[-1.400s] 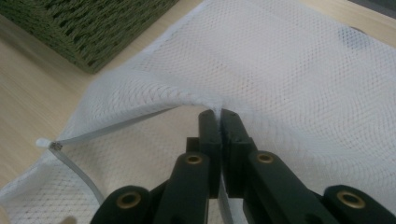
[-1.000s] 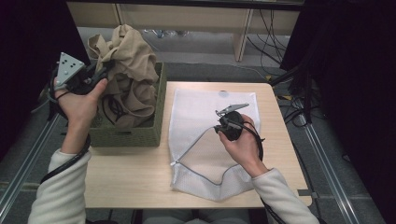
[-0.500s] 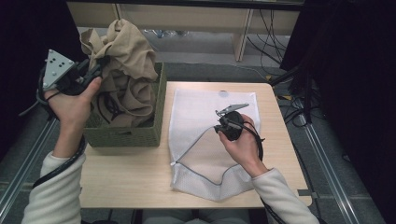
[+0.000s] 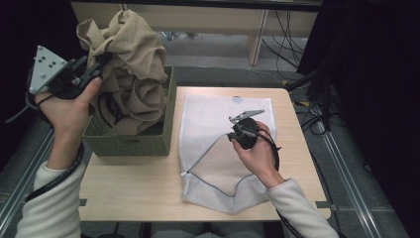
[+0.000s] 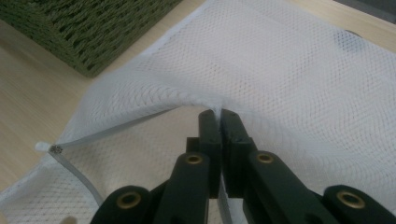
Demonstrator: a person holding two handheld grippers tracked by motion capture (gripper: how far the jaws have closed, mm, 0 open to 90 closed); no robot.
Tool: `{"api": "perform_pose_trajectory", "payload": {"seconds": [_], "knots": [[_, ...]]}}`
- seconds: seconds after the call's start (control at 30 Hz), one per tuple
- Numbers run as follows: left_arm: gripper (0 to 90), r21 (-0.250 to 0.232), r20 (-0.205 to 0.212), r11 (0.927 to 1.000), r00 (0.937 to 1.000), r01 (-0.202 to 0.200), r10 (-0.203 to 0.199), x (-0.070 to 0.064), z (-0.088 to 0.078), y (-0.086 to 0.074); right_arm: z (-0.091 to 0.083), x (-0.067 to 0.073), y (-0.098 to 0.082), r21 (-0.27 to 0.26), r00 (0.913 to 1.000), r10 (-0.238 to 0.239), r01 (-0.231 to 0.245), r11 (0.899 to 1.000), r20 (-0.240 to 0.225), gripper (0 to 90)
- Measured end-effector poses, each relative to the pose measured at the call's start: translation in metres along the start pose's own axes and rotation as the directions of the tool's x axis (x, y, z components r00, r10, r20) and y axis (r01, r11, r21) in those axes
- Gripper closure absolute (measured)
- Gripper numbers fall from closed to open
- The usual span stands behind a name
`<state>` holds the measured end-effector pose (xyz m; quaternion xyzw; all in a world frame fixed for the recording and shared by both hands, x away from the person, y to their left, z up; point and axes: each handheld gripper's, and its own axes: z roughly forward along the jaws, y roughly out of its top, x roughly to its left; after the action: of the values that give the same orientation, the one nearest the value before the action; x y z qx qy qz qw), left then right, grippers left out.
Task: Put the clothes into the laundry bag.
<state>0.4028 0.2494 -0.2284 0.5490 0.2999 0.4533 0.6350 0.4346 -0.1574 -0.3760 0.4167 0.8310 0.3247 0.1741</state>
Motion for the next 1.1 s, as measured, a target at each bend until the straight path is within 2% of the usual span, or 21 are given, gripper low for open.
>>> {"api": "perform_pose_trajectory", "payload": {"seconds": [0.07,0.17,0.33,0.4,0.47,0.67,0.73,0.8,0.9,0.93,0.97,1.03,1.1], "knots": [[79.8,-0.004,-0.001,1.0000,1.0000,-0.009,0.009,-0.002,-0.002,0.005,-0.002,0.002,0.000,0.015,0.9996,0.030,-0.030,0.999,-0.003,89.6],[79.8,-0.027,0.010,0.9996,0.9999,-0.013,0.013,-0.004,-0.004,0.012,-0.002,0.000,0.000,0.003,1.0000,0.009,-0.009,1.000,-0.003,89.6],[79.8,-0.038,0.019,0.9988,0.9993,-0.032,0.033,-0.007,-0.008,0.023,-0.002,-0.001,0.000,-0.003,1.0000,-0.006,0.006,1.000,0.001,89.6],[79.8,-0.034,0.020,0.9989,0.9992,-0.032,0.033,-0.007,-0.010,0.026,-0.003,0.001,0.000,0.008,0.9998,0.022,-0.022,1.000,0.001,89.6],[79.8,-0.046,0.031,0.9988,0.9993,-0.018,0.019,-0.006,-0.009,0.027,-0.003,0.001,0.000,0.007,0.9998,0.020,-0.020,1.000,0.002,89.6],[79.8,-0.065,0.034,0.9976,0.9991,-0.022,0.025,-0.008,-0.014,0.033,-0.003,0.001,0.001,0.016,0.9993,0.036,-0.036,0.999,-0.006,89.6],[79.8,-0.080,0.037,0.9966,0.9991,-0.019,0.022,-0.010,-0.017,0.037,-0.002,-0.002,0.001,0.003,0.9999,-0.010,0.010,1.000,-0.003,89.6],[79.8,-0.090,0.049,0.9958,0.9985,-0.017,0.021,-0.012,-0.020,0.041,-0.002,-0.002,0.000,-0.001,0.9998,-0.021,0.021,1.000,-0.002,89.6],[79.8,-0.109,0.060,0.9937,0.9977,-0.023,0.030,-0.016,-0.026,0.048,-0.002,-0.002,0.001,0.001,0.9999,-0.012,0.012,1.000,-0.004,89.6],[79.8,-0.113,0.063,0.9933,0.9975,-0.025,0.033,-0.017,-0.027,0.050,-0.003,-0.001,0.001,0.009,1.0000,0.007,-0.007,1.000,-0.006,89.6],[79.8,-0.116,0.077,0.9931,0.9967,-0.015,0.024,-0.018,-0.030,0.053,-0.004,0.000,0.000,0.016,0.9997,0.024,-0.024,1.000,-0.007,89.6],[79.9,-0.131,0.099,0.9913,0.9951,0.006,0.007,-0.020,-0.034,0.057,-0.003,0.000,0.000,0.011,0.9996,0.028,-0.028,1.000,-0.004,89.6],[79.8,-0.140,0.106,0.9902,0.9943,0.000,0.015,-0.022,-0.038,0.061,-0.002,0.000,0.000,0.003,0.9994,0.033,-0.033,0.999,-0.009,89.6]]}}
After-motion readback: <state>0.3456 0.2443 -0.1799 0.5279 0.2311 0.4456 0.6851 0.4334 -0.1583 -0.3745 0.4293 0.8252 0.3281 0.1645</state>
